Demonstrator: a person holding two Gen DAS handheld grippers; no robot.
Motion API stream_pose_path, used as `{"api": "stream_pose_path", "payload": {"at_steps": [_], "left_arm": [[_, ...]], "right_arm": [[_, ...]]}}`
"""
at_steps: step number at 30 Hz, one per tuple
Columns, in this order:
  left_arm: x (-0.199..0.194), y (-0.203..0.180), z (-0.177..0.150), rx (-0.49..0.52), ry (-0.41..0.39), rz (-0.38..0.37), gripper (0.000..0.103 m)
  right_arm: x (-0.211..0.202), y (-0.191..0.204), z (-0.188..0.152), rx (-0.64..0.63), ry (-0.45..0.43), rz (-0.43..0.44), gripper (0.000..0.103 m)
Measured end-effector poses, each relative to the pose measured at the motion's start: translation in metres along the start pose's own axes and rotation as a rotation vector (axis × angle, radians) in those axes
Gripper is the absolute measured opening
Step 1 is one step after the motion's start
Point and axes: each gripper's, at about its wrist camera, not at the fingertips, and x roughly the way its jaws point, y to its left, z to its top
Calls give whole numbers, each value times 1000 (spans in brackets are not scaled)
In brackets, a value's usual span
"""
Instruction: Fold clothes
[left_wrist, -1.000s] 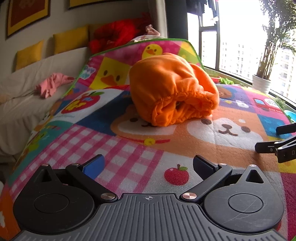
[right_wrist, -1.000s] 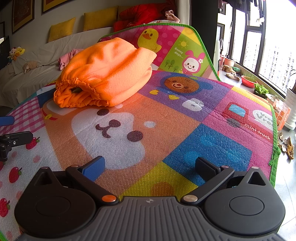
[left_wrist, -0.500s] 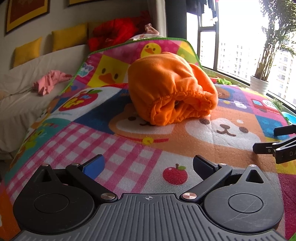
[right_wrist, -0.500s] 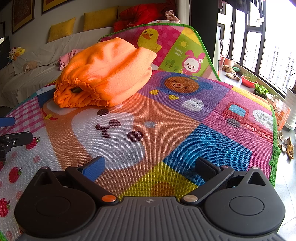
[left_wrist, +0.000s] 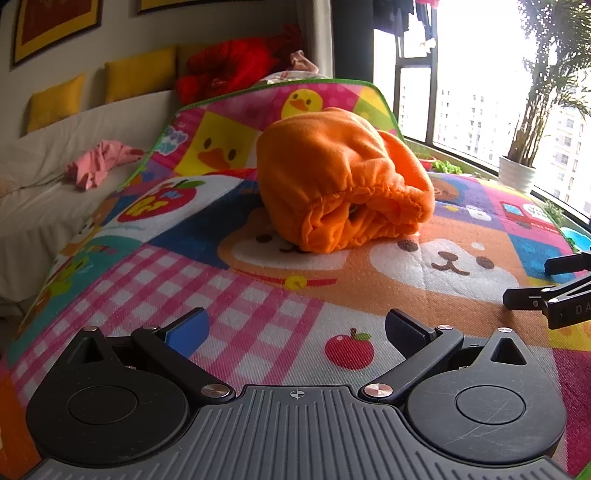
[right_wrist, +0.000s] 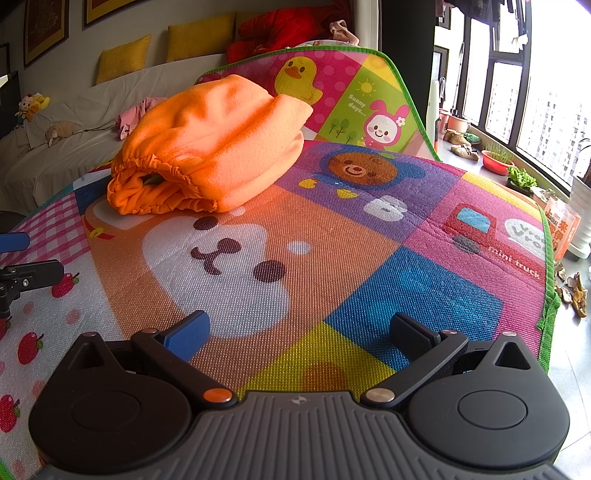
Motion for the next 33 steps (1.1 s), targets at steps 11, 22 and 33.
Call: {"api": "stream_pose_path", "payload": {"at_steps": [11,22,33], "left_arm": [[0,0,0,3,-1,0,103],[-1,-1,0,4,-3,1,103],[-2,0,0,-1,-8,-3,103]], "right_arm": [[0,0,0,0,0,0,103],[1,0,0,0,0,0,103],[1,0,0,0,0,0,103]]}}
